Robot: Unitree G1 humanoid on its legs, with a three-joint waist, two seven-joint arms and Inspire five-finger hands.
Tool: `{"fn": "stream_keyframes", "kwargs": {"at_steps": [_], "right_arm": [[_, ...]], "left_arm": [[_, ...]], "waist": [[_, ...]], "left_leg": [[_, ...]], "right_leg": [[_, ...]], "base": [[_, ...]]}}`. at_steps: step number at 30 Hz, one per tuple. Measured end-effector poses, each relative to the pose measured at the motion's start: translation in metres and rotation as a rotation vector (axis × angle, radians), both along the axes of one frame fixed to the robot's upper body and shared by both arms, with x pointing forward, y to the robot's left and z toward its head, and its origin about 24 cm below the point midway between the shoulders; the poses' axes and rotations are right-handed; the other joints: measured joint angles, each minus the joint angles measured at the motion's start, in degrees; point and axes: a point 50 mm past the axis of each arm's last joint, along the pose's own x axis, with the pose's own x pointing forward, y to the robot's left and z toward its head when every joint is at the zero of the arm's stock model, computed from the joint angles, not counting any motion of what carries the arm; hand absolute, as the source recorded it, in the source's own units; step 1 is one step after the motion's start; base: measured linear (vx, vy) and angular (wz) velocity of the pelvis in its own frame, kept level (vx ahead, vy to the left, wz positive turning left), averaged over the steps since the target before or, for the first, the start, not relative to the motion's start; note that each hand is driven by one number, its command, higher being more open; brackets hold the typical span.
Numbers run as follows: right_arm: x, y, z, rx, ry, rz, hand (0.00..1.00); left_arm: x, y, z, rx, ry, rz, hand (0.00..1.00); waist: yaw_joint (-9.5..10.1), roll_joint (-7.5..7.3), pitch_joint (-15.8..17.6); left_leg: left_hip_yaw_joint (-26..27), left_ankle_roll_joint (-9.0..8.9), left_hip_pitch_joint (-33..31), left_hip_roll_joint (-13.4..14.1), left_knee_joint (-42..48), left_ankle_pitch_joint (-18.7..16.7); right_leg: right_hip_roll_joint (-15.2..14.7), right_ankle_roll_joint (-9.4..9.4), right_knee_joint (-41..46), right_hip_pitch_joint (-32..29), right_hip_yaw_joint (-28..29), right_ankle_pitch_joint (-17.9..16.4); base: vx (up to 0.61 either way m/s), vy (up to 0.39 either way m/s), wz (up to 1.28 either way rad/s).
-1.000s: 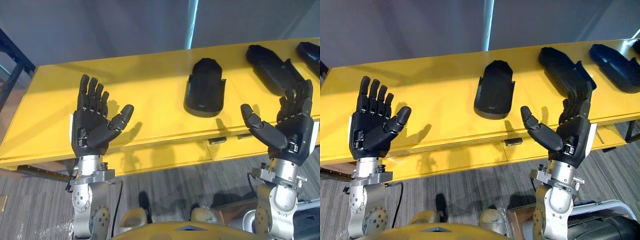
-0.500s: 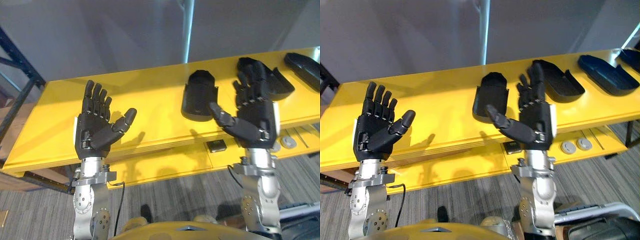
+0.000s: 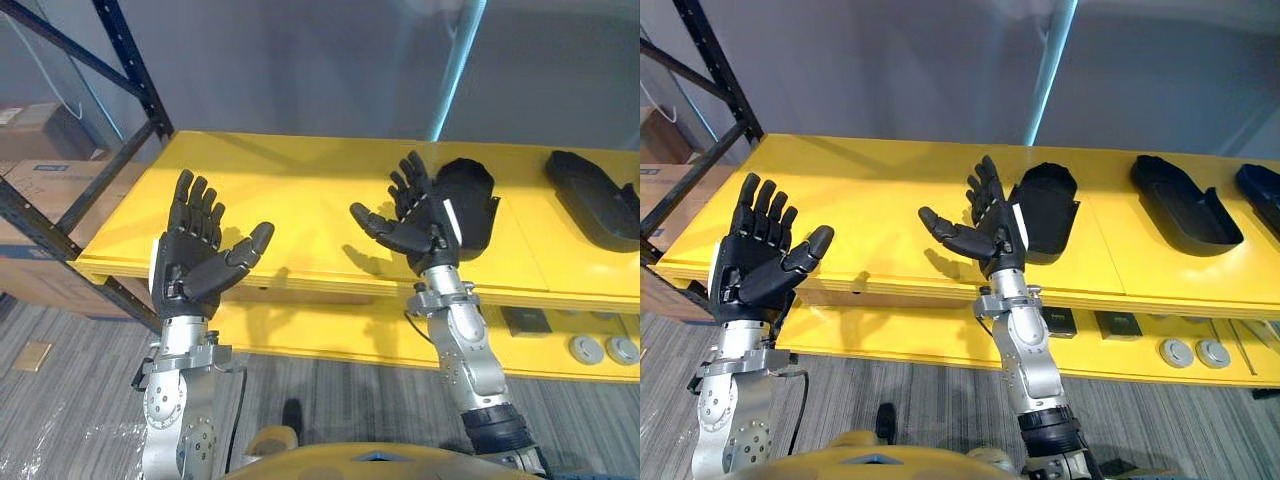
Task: Walk over and take three plastic housings, then place them on the shelf
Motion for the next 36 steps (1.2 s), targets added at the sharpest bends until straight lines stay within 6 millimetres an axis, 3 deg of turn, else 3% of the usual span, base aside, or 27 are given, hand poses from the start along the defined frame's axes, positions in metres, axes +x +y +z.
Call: {"fn": "stream_keyframes", "kwargs": {"at_steps": [7,23,36], "right_arm": [[-0.002,0.004,-0.039,0.011,0.228,-0.098,1.00],[-0.014,0.006,-0.047,-0.019,0.242,-0.335,1.00],[-0.019,0.004,-0.049,-0.032,0.237,-0.359,1.00]], "left_arm": [[0.001,-0.007,-0.003,-0.004,0.001,-0.053,1.00],[0.003,-0.015,-0.014,-0.012,0.046,-0.095,1.00],[0.004,-0.021,-0.014,-0.018,0.046,-0.126,1.00]], "waist": [[-0.51,0.06,0.0],[-0.69,0.31,-0.2],[-0.76,0.00,-0.4]], "left_leg": [[0.0,-0.33,-0.1,0.0,0.0,0.3],[2.3,-0.06,0.5,0.6,0.0,-0.1],[3.1,-0.07,0.4,0.8,0.0,-0.1]], "right_leg": [[0.0,0.01,0.1,-0.1,0.1,0.0],[0.1,-0.68,1.0,-1.5,2.6,-0.4],[0.1,-0.60,0.9,-2.1,3.5,0.0]], "base": [[0.00,0.000,0.00],[-0.01,-0.002,-0.07],[0.00,-0.001,-0.03]]}}
